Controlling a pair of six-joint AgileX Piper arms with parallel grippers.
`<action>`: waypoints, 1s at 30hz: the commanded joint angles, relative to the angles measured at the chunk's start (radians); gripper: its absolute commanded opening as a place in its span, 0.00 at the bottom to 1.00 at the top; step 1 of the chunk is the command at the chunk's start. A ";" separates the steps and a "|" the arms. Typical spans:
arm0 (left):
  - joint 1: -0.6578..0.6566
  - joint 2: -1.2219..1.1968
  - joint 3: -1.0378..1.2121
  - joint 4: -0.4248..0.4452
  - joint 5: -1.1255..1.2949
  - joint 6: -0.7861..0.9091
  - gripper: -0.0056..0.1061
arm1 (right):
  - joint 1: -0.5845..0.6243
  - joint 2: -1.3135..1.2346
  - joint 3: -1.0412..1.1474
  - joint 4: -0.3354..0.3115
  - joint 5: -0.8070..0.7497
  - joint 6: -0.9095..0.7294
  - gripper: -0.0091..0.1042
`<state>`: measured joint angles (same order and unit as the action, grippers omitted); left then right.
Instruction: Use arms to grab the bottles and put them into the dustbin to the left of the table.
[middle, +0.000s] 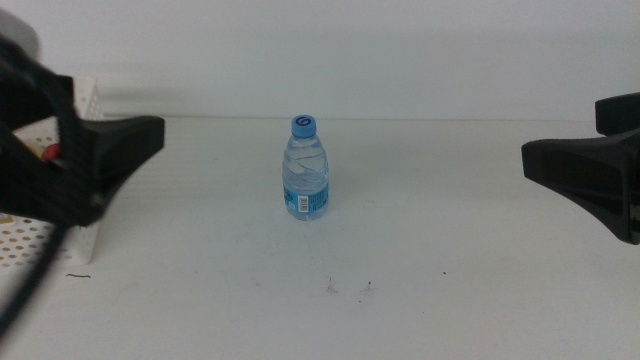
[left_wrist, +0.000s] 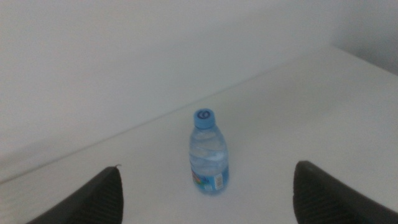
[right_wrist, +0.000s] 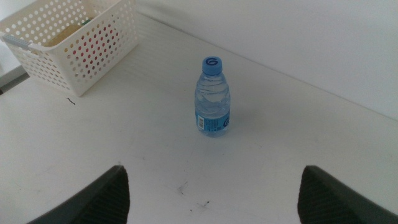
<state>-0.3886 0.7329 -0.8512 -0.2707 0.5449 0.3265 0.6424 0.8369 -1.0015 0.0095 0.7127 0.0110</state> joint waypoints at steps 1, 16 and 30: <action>-0.016 0.009 0.085 -0.027 -0.147 0.009 0.89 | 0.002 -0.005 -0.007 -0.003 -0.008 -0.004 0.90; -0.125 0.035 0.634 -0.106 -0.724 0.006 0.89 | 0.002 -0.005 -0.007 -0.003 -0.008 -0.004 0.90; -0.270 0.413 0.803 0.056 -1.444 -0.248 0.89 | 0.002 -0.005 -0.007 -0.003 -0.008 -0.004 0.90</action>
<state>-0.6491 1.1095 -0.0562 -0.2512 -0.8222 0.1296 0.6424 0.8369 -1.0015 0.0095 0.7127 0.0110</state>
